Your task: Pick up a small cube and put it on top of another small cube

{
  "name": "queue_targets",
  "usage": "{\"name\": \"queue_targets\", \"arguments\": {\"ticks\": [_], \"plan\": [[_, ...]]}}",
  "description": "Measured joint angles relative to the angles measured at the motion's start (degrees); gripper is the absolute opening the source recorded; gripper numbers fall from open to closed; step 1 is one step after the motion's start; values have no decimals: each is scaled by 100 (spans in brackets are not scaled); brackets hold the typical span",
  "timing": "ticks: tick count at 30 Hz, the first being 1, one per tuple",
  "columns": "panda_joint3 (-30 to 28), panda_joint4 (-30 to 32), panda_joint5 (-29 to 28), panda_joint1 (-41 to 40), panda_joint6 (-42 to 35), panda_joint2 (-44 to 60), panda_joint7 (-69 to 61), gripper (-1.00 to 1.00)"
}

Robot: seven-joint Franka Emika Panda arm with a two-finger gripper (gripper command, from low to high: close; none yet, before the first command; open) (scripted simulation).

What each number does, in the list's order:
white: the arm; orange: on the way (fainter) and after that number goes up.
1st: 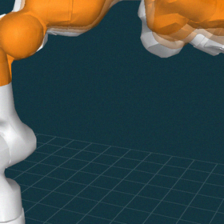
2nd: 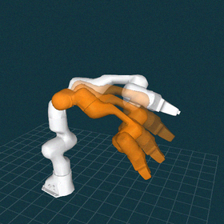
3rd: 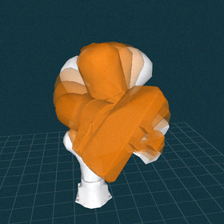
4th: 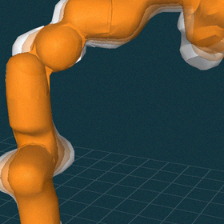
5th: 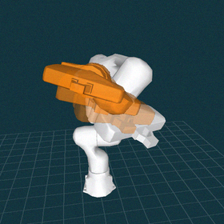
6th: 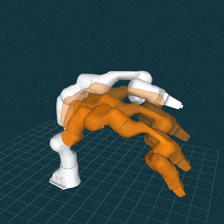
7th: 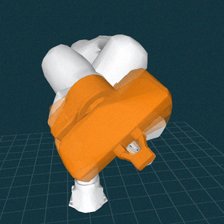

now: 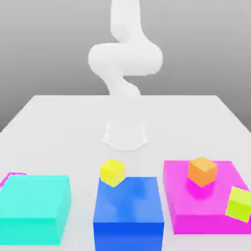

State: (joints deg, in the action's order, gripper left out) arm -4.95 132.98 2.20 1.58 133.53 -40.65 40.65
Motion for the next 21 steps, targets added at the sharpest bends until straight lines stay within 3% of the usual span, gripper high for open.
{"name": "queue_targets", "arguments": {"ticks": [12, 21], "plan": [[-2190, 580, 1359, 469, 848, 2521, -2737, 0], [-2932, 1013, 2280, -160, 1490, 4357, -4698, 0]]}}
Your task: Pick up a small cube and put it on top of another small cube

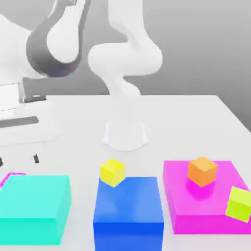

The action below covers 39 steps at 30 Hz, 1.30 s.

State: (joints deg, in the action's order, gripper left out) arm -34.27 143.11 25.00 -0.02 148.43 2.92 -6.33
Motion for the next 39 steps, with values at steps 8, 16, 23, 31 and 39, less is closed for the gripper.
{"name": "queue_targets", "arguments": {"ticks": [8, 16, 23, 31, 39], "plan": [[-321, 370, -170, -661, 838, 1129, -882, 0], [870, 97, 1111, -1634, 1448, 2103, -1883, -100], [767, 123, 990, -1554, 1389, 2020, -1791, -100], [-412, 501, -249, -906, 792, 948, -785, -100], [-260, 1065, 745, -948, -286, -127, -617, -100]]}}
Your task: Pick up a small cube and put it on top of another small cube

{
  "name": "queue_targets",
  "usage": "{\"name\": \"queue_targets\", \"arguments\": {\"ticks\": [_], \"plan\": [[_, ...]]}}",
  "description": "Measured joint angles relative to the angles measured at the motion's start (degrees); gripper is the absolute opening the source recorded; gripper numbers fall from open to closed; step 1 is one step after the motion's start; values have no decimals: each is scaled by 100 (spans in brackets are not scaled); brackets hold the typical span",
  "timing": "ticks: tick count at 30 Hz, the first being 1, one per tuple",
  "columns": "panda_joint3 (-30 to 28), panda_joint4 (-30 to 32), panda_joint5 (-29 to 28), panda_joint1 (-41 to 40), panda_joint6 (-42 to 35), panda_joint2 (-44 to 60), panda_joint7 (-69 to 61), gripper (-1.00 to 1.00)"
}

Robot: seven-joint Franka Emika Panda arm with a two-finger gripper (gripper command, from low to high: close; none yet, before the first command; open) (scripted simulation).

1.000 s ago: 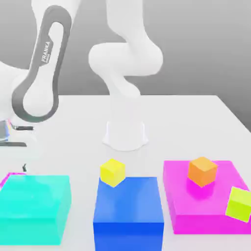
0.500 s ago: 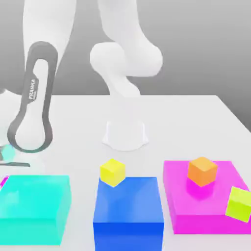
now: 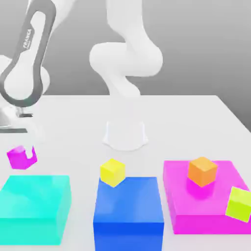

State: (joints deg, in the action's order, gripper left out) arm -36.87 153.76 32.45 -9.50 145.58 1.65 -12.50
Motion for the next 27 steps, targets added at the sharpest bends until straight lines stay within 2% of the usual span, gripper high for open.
{"name": "queue_targets", "arguments": {"ticks": [7, 17, 19, 23, 24, 27], "plan": [[802, 349, -1039, 444, -763, -1309, 1290, -100], [2955, 523, -3076, 700, -1330, -2705, 3041, -100], [3247, 579, -3328, 732, -1187, -2714, 3232, -100], [3331, 827, -3402, 739, -308, -2111, 3279, -100], [3334, 873, -3406, 736, -140, -1992, 3280, 100], [3334, 873, -3406, 736, -140, -1992, 3280, 100]]}}
